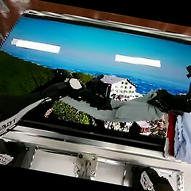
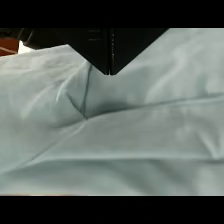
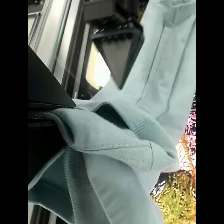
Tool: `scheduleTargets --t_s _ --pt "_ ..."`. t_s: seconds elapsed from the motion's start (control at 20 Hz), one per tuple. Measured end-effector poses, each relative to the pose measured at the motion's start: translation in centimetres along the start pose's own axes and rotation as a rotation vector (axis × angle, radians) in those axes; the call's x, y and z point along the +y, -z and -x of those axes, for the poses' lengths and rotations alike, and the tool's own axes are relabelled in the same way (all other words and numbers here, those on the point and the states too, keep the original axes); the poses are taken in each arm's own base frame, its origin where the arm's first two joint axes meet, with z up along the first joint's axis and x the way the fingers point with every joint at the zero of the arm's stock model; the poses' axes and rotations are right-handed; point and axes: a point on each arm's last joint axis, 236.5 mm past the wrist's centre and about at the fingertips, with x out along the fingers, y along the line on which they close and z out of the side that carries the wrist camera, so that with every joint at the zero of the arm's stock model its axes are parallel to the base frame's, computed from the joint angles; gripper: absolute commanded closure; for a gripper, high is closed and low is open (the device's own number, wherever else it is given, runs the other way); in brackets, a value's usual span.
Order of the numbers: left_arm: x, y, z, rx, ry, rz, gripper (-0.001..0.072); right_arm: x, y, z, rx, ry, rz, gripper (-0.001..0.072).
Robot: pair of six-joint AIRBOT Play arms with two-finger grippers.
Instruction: Fold the shirts.
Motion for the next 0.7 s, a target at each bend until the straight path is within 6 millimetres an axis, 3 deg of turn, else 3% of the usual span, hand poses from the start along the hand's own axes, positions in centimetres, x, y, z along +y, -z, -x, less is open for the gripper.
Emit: scheduleTargets --t_s 0.15,0.45,0.6,0.7 --pt "0.3 1.3 -1.8 0.026 -0.005 0.057 0.0666 0.3 0.8 0.8 0.001 0.01 0.011 0.0654" --pt "1.3 1.9 -4.1 0.038 0.026 0.211 0.0668 1.3 1.9 2.2 -0.02 0.008 0.026 0.0654" --pt "0.4 0.0 -3.0 -0.011 0.077 0.21 0.067 3.0 1.6 2.1 -0.043 -0.026 0.041 0.0654" --pt "-0.8 -2.8 -0.1 -0.083 0.108 0.17 0.067 4.9 1.1 1.4 -0.07 -0.056 0.07 0.0654"
